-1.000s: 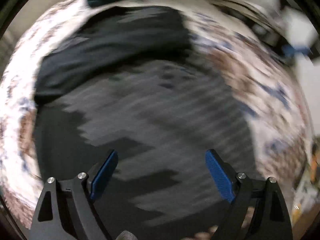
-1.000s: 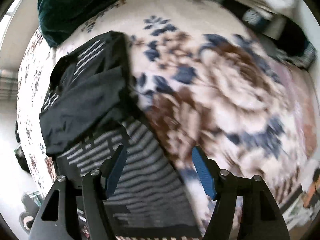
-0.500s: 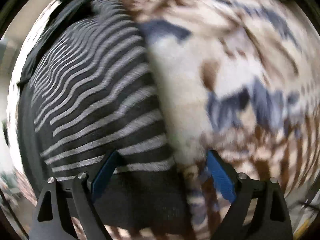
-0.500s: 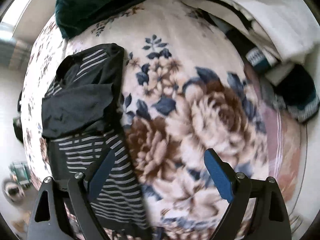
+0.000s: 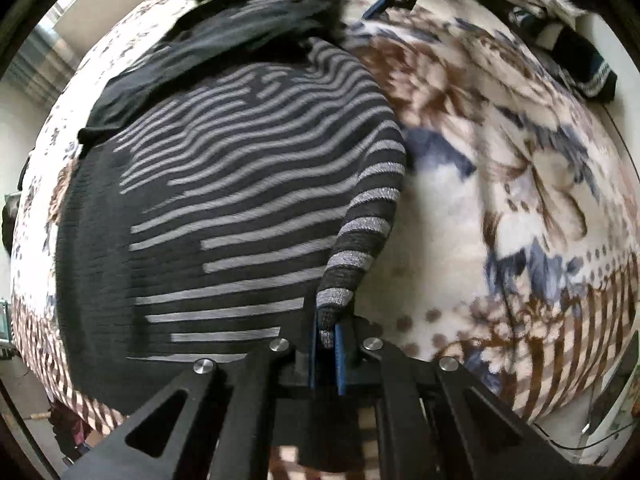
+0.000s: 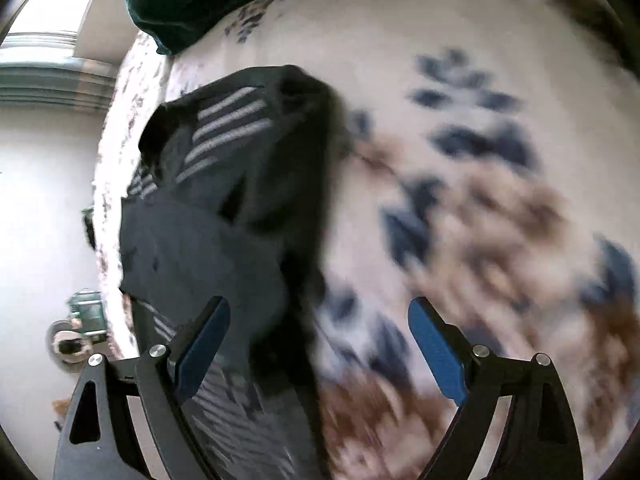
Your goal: Fold small clothes
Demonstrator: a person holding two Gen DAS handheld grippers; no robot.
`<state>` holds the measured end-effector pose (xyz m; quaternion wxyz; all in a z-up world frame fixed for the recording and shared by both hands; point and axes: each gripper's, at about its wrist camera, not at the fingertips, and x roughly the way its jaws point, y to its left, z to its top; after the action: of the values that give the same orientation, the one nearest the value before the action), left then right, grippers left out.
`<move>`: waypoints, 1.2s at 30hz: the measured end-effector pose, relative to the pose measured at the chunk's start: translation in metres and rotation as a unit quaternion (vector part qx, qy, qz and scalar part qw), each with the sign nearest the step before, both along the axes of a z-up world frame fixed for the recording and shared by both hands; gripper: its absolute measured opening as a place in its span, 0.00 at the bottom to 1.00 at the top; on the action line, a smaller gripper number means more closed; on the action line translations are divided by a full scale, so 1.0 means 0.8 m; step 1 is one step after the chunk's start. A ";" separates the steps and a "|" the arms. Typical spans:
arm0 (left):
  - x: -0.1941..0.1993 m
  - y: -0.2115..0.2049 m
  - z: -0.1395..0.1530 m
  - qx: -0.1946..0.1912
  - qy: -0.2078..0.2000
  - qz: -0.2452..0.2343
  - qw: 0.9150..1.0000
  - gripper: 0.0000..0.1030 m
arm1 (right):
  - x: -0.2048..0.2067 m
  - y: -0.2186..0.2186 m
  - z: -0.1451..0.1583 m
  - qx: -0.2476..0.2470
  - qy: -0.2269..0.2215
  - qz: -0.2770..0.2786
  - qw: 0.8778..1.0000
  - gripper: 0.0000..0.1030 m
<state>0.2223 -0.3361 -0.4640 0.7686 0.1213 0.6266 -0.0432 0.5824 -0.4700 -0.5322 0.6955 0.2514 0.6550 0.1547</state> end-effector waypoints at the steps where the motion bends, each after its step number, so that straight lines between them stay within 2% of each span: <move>1: 0.000 0.000 0.005 0.000 -0.005 0.004 1.000 0.05 | 0.013 0.007 -0.010 0.010 0.005 -0.002 1.000 0.90; 5: -0.002 0.007 0.022 -0.006 -0.008 0.017 1.000 0.05 | 0.050 0.028 -0.034 0.034 0.021 -0.012 0.999 0.90; 9: 0.003 0.013 0.028 -0.009 -0.007 0.024 1.000 0.05 | 0.053 0.053 -0.038 0.068 0.034 0.030 0.997 0.88; 11: 0.007 0.019 0.033 -0.010 -0.011 0.027 1.000 0.05 | 0.052 0.060 -0.043 0.073 0.045 0.040 0.995 0.68; 12: 0.010 0.021 0.036 -0.008 -0.012 0.027 1.000 0.05 | 0.050 0.059 -0.044 0.070 0.046 0.035 0.996 0.42; 13: 0.011 0.025 0.040 -0.007 -0.016 0.028 0.999 0.05 | 0.050 0.059 -0.045 0.081 0.049 0.031 0.995 0.27; 15: 0.013 0.035 0.052 -0.006 -0.023 0.032 0.999 0.05 | 0.050 0.059 -0.038 0.088 0.045 0.022 0.995 0.19; 19: 0.016 0.070 0.072 -0.001 -0.037 0.057 0.998 0.05 | 0.052 0.072 -0.001 0.089 0.026 0.011 0.996 0.17; 22: 0.014 0.112 0.080 -0.011 -0.039 0.103 0.994 0.05 | 0.061 0.097 0.046 0.082 0.007 0.018 0.996 0.16; 26: 0.010 0.176 0.091 -0.034 -0.047 0.170 0.984 0.05 | 0.086 0.164 0.106 0.045 -0.007 0.040 0.998 0.16; 29: 0.009 0.228 0.093 -0.066 -0.049 0.228 0.970 0.05 | 0.108 0.252 0.132 -0.004 -0.003 0.078 0.997 0.16; 32: 0.006 0.289 0.085 -0.110 -0.047 0.292 0.949 0.05 | 0.116 0.338 0.135 -0.046 0.002 0.105 0.993 0.16; 36: -0.002 0.357 0.063 -0.143 -0.045 0.335 0.930 0.05 | 0.127 0.476 0.110 -0.091 0.011 0.141 0.986 0.15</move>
<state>0.2204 -0.0507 -0.4135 0.7748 -0.2046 0.5832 0.1331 0.6839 -0.0890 -0.4439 0.6794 0.0941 0.7030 0.1881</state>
